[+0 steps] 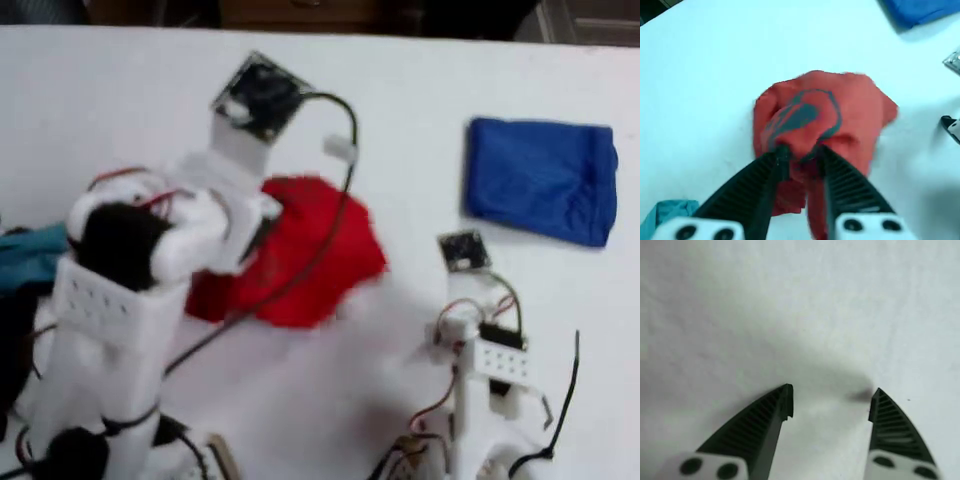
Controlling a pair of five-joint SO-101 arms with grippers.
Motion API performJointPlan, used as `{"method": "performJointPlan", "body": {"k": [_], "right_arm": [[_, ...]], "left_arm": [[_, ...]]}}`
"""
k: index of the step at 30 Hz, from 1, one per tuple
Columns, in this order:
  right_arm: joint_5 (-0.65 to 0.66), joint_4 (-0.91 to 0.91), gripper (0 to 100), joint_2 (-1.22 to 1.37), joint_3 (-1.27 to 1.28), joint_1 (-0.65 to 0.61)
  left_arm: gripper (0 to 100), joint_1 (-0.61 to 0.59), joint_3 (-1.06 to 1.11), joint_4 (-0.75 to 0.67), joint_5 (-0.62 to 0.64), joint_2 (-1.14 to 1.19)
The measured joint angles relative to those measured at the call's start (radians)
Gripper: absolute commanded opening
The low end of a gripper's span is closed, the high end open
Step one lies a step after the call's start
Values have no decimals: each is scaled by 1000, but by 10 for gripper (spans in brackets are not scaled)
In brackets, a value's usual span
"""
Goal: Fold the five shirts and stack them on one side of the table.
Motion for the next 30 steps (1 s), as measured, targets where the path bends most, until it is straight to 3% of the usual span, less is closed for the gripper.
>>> {"method": "performJointPlan", "body": {"k": [7,11,15,19,25,30], "right_arm": [[0,0,248,0,0,0],[0,0,248,0,0,0],[0,14,248,0,-21,-3],[0,152,248,0,-143,-87],[-12,399,250,0,-330,-345],[-80,466,250,0,-404,-465]], "left_arm": [[208,-35,54,-2,34,-2],[207,-133,130,-2,29,-2],[207,-244,298,-28,-69,-2],[207,-299,535,-157,-104,0],[210,-310,848,-420,-106,0],[211,-313,1019,-588,-106,0]]}}
